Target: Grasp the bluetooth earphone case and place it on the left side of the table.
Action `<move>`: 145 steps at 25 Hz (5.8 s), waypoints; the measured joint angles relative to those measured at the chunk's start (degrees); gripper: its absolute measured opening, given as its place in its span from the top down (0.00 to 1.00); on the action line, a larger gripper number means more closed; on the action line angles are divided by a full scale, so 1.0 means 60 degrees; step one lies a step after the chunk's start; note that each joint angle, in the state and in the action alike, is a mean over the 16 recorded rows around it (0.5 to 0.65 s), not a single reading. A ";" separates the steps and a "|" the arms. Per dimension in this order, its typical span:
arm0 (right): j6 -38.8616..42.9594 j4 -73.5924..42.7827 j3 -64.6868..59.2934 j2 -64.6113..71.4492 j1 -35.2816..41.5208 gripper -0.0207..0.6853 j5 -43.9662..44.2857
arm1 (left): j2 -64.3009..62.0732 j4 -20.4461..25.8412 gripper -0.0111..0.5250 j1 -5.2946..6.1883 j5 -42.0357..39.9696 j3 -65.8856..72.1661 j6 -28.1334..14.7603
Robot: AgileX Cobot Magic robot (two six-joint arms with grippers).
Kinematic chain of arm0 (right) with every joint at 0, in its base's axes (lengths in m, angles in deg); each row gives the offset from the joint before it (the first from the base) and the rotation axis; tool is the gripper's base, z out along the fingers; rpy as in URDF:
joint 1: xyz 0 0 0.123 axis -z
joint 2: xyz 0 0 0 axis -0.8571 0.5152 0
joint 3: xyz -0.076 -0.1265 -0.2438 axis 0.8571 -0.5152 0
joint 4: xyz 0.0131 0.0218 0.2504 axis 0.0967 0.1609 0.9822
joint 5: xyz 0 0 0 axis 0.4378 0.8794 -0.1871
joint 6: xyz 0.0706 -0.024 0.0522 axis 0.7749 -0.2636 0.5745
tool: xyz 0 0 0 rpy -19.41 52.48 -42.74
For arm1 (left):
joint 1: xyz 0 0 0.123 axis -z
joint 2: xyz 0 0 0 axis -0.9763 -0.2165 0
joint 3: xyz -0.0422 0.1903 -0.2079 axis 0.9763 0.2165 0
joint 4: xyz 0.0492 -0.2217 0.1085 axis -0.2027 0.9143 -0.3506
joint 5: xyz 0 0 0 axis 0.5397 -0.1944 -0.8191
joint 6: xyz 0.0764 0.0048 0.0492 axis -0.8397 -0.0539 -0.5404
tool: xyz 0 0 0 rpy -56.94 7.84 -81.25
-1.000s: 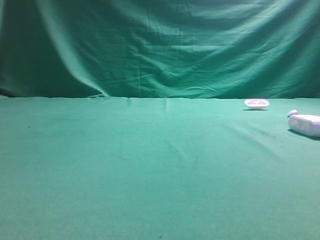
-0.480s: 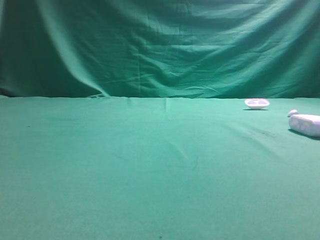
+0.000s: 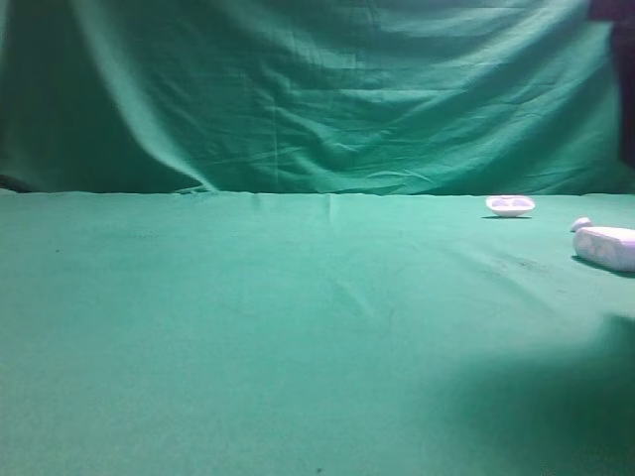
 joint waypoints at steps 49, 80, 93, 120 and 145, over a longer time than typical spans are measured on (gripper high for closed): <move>-0.1960 0.1966 0.9628 0.4519 -0.4227 0.51 0.3276 | 0.0000 0.0000 0.98 0.0000 0.0000 0.0000 0.0000; -0.1169 0.0572 1.2095 0.5995 -0.5845 0.42 0.3963 | 0.0000 0.0000 0.98 0.0000 0.0000 0.0000 0.0000; -0.0466 0.0256 0.9932 0.2335 -0.4537 0.96 0.4679 | 0.0000 0.0000 0.98 0.0000 0.0000 0.0000 0.0000; 0.0597 0.0373 -0.0886 -0.9164 -0.3480 0.97 0.2375 | 0.0000 0.0000 0.98 0.0000 0.0000 0.0000 0.0000; 0.0268 -0.0125 -0.5117 -1.2844 0.0709 0.97 -0.1978 | 0.0000 0.0000 0.98 0.0000 0.0000 0.0000 0.0000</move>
